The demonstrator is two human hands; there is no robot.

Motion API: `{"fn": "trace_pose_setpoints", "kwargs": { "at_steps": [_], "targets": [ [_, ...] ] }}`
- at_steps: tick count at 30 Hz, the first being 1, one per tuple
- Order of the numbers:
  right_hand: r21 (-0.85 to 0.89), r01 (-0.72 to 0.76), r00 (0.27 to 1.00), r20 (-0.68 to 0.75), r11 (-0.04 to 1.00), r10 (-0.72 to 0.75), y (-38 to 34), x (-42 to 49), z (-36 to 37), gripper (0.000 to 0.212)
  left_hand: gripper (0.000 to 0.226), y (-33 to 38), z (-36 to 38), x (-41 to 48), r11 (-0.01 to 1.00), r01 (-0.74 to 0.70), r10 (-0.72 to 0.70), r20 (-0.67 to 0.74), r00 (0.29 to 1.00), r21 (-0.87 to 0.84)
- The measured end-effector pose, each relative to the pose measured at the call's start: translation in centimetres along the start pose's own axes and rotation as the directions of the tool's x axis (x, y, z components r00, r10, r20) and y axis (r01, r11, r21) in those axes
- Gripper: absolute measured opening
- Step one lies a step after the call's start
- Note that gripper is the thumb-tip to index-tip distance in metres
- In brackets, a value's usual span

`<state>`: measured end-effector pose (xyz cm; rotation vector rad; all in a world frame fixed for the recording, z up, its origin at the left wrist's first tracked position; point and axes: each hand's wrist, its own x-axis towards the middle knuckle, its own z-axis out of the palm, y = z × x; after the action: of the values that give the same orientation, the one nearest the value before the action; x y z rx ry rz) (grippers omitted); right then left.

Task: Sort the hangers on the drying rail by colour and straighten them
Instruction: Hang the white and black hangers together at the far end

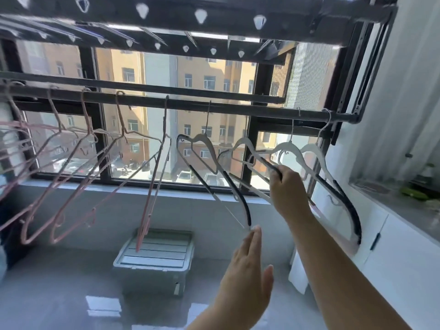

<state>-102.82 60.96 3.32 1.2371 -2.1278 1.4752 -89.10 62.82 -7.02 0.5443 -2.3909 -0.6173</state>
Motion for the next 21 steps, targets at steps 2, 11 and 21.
{"fn": "trace_pose_setpoints", "kwargs": {
  "at_steps": [2,11,21],
  "targets": [
    [0.016,-0.036,0.998,0.06,0.999,0.035,1.1,-0.8,0.8,0.023,0.069,-0.7,0.0,-0.1,0.998,0.058,-0.058,0.061,0.996,0.011],
    [0.228,-0.425,0.881,0.327,0.876,0.343,9.7,-9.5,-1.1,0.027,0.07,-6.2,2.2,-0.7,0.975,0.223,-0.223,0.028,0.974,0.021],
    [0.338,-0.616,0.758,0.501,0.712,0.418,15.0,-13.6,-5.8,0.072,0.041,-17.9,-2.5,-2.8,0.779,0.583,-0.594,-0.026,0.804,0.23]
  ]
}}
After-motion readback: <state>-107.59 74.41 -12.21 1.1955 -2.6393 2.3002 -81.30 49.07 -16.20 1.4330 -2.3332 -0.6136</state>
